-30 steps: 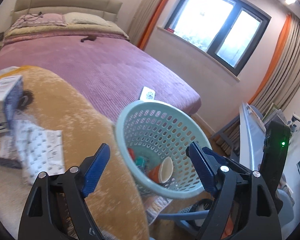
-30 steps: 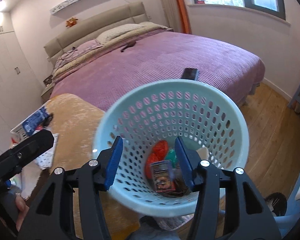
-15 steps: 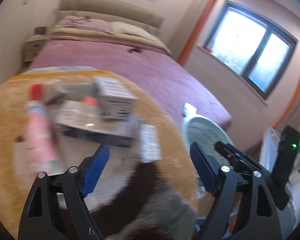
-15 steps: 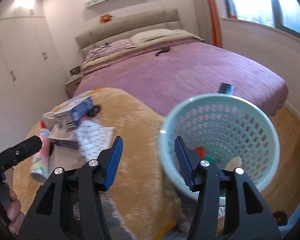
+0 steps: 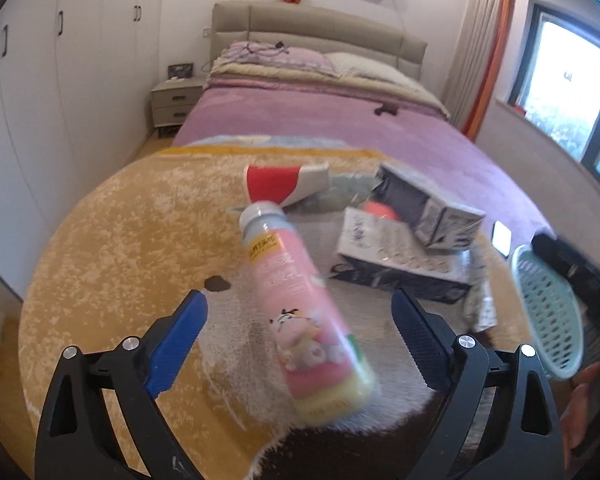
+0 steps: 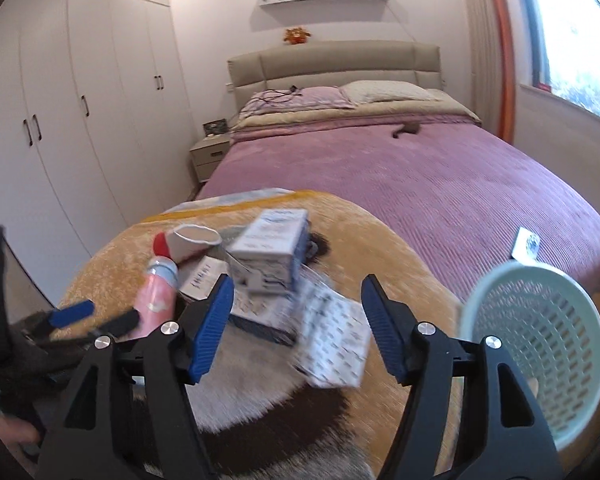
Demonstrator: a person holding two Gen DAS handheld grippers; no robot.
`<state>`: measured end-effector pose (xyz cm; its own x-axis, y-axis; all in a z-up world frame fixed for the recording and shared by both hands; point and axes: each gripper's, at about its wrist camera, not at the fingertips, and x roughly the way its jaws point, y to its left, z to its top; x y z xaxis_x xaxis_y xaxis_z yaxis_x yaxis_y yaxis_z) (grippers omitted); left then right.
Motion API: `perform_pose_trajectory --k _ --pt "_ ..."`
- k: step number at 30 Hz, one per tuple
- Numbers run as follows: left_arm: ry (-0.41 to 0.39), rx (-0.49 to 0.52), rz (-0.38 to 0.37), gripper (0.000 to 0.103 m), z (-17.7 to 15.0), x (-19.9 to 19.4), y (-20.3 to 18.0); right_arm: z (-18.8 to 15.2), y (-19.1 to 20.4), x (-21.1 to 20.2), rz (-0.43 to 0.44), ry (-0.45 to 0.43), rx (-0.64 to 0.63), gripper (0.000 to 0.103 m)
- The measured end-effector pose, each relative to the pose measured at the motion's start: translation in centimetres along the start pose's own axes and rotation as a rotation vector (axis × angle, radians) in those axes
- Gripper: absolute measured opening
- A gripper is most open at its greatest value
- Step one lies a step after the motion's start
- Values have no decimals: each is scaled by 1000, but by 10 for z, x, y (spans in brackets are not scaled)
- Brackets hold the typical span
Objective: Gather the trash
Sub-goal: 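Grasp the pink drink bottle with the left tool while the right tool grasps the white milk carton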
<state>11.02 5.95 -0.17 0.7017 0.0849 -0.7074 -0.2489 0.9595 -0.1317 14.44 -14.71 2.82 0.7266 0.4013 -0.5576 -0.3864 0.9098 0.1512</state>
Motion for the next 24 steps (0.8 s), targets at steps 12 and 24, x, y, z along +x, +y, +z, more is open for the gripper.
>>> perform_pose_trajectory --k 12,24 --pt "45 30 -13 89 -2 37 -8 27 15 62 30 72 49 69" --pt "76 23 -18 67 -8 55 -8 22 24 110 -17 154 54 71"
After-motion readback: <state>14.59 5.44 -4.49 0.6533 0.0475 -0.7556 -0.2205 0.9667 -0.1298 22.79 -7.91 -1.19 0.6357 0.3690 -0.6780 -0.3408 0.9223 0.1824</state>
